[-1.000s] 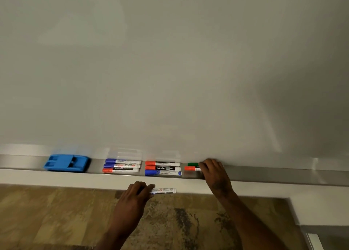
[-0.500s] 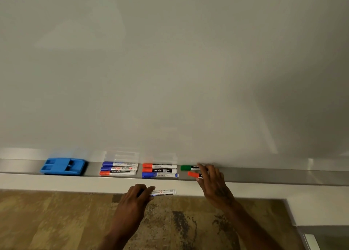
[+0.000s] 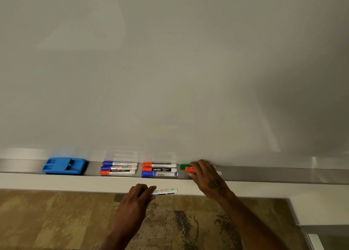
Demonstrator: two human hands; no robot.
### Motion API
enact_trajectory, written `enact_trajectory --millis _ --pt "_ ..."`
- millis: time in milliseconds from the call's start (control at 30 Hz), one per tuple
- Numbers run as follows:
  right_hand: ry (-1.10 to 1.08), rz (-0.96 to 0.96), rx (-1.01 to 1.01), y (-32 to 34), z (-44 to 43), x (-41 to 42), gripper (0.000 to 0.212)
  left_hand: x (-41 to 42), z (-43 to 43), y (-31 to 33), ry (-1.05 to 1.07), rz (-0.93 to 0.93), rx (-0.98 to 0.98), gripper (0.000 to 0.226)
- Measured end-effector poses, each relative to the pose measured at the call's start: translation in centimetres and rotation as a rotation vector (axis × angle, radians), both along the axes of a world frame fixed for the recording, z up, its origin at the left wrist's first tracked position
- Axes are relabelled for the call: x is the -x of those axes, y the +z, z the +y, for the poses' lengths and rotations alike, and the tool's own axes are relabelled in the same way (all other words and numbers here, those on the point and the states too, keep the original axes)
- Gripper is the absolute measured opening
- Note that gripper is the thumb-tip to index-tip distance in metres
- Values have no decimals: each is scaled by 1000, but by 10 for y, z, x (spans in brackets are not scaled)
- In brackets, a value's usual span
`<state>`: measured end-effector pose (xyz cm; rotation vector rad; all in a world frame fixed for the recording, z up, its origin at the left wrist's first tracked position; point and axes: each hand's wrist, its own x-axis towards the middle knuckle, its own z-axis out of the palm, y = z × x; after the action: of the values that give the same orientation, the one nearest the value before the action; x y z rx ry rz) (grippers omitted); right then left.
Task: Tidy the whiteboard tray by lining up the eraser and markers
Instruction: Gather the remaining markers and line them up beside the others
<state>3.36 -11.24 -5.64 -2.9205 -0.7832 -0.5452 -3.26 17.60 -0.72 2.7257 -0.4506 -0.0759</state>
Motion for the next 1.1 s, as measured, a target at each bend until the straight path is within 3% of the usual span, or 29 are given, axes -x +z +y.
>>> enact_trajectory --millis 267,433,600,800,867,967,1033,1100 --pt "-23 11 -31 4 13 -1 46 -1 -3 -3 -4 34 7 53" --pt "-25 42 -60 4 9 -9 31 -3 -7 0 -14 63 11 61" --pt "-48 73 -82 4 5 -9 32 -5 -17 0 -8 64 8 73" --pt "-110 135 -243 17 -3 -2 30 -23 -49 -3 -31 55 71 45" --pt "-187 219 -418 25 -10 3 18 -32 -65 -5 -18 56 71 42" --pt "-335 452 -767 29 -23 19 21 -43 -90 -9 -30 -6 23 41" --pt "-313 631 -819 27 -30 29 33 -50 -106 -10 -42 -37 -9 37" --pt "-325 690 -760 24 -37 35 39 -55 -119 -14 -51 -22 -40 33"
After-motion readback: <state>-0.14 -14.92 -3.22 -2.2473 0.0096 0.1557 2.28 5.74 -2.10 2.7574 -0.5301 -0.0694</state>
